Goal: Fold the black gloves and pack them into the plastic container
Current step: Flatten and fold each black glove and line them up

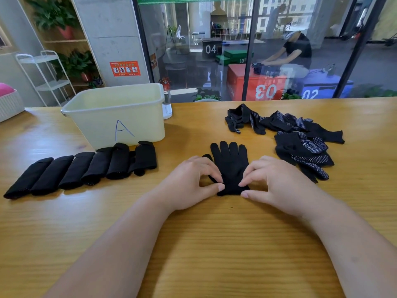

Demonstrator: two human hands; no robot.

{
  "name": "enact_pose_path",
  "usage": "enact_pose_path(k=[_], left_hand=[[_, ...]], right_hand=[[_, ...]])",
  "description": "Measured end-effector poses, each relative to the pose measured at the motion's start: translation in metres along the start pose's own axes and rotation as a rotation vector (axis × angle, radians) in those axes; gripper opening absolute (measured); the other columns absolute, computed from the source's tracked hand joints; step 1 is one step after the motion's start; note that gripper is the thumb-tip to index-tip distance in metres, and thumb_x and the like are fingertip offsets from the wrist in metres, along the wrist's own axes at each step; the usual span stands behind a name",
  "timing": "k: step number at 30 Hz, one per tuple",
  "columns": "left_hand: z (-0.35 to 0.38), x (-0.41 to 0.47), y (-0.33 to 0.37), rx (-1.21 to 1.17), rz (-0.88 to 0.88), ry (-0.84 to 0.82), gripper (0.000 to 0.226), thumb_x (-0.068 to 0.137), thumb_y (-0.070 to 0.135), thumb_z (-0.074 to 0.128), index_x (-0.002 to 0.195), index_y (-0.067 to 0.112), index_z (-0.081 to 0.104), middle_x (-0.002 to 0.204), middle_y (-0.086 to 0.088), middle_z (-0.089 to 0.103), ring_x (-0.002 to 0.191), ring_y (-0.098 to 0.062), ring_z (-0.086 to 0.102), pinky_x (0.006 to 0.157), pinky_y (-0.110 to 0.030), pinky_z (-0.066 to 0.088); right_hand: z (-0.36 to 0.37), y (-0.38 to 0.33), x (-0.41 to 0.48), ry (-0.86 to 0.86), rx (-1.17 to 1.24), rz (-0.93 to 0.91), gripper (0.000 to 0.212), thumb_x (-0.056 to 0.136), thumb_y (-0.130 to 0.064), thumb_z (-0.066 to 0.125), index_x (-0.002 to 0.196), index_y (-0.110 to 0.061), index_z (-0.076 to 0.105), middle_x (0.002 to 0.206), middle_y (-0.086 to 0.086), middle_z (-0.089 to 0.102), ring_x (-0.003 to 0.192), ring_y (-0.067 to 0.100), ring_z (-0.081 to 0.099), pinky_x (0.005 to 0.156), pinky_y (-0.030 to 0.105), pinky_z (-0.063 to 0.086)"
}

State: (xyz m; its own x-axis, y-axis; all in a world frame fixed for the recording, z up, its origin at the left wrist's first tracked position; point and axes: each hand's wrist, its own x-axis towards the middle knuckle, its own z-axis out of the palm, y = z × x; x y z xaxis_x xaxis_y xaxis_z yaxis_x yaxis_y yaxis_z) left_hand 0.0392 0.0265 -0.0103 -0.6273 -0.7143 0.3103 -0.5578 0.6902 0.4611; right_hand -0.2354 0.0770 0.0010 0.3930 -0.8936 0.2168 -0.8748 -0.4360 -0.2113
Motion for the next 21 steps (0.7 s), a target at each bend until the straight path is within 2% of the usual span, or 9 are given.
enact_pose_path(k=[2,5,10,13,16,18,21], left_hand=[[0.001,0.000,0.001,0.003,0.000,0.004,0.026,0.093,0.055,0.077,0.109,0.036,0.080,0.117,0.024,0.067,0.122,-0.001,0.054,0.104,-0.018,0.043],[0.004,0.001,0.001,0.032,0.020,-0.014,0.034,0.089,0.060,0.079,0.112,0.036,0.078,0.116,0.024,0.066,0.119,-0.001,0.054,0.101,-0.025,0.049],[0.006,0.003,0.004,0.090,0.039,-0.006,0.025,0.093,0.050,0.078,0.111,0.033,0.078,0.113,0.023,0.065,0.111,-0.002,0.056,0.098,-0.031,0.051],[0.007,0.003,0.004,0.093,0.035,0.021,0.020,0.098,0.048,0.073,0.107,0.032,0.079,0.112,0.023,0.067,0.109,-0.002,0.060,0.098,-0.033,0.052],[0.008,0.002,0.003,0.090,0.023,0.016,0.026,0.094,0.055,0.074,0.108,0.033,0.077,0.113,0.023,0.066,0.110,-0.002,0.060,0.096,-0.032,0.053],[0.007,0.002,0.004,0.100,0.021,0.007,0.028,0.091,0.054,0.077,0.110,0.033,0.076,0.115,0.023,0.064,0.111,-0.002,0.059,0.096,-0.032,0.053],[0.008,0.003,0.008,0.107,0.002,0.044,0.015,0.095,0.039,0.077,0.107,0.032,0.075,0.112,0.021,0.065,0.104,-0.002,0.061,0.093,-0.032,0.055]], right_hand=[[0.004,-0.002,0.001,0.034,-0.081,-0.020,0.025,0.094,-0.060,0.065,0.111,-0.045,0.077,0.108,-0.031,0.061,0.105,-0.001,0.050,0.078,0.033,0.053],[0.008,-0.005,0.002,0.092,-0.107,-0.029,0.021,0.096,-0.054,0.064,0.106,-0.041,0.077,0.104,-0.028,0.062,0.099,0.000,0.053,0.070,0.030,0.051],[0.004,-0.002,-0.001,0.052,-0.082,-0.037,0.027,0.094,-0.062,0.063,0.111,-0.045,0.074,0.110,-0.030,0.060,0.105,0.000,0.054,0.078,0.031,0.053],[0.006,-0.004,0.001,0.091,-0.112,-0.029,0.021,0.097,-0.055,0.063,0.108,-0.042,0.075,0.107,-0.028,0.062,0.102,0.002,0.054,0.073,0.030,0.052],[0.011,-0.007,0.002,0.129,-0.095,-0.024,0.016,0.097,-0.049,0.063,0.102,-0.038,0.073,0.101,-0.024,0.061,0.096,0.004,0.055,0.068,0.028,0.048],[0.012,-0.005,0.002,0.143,-0.041,-0.001,0.014,0.096,-0.048,0.064,0.100,-0.038,0.073,0.097,-0.024,0.060,0.093,0.004,0.056,0.070,0.029,0.050],[0.010,-0.001,-0.001,0.143,0.069,0.003,0.017,0.096,-0.054,0.065,0.100,-0.040,0.073,0.101,-0.027,0.062,0.098,0.002,0.056,0.079,0.032,0.052]])
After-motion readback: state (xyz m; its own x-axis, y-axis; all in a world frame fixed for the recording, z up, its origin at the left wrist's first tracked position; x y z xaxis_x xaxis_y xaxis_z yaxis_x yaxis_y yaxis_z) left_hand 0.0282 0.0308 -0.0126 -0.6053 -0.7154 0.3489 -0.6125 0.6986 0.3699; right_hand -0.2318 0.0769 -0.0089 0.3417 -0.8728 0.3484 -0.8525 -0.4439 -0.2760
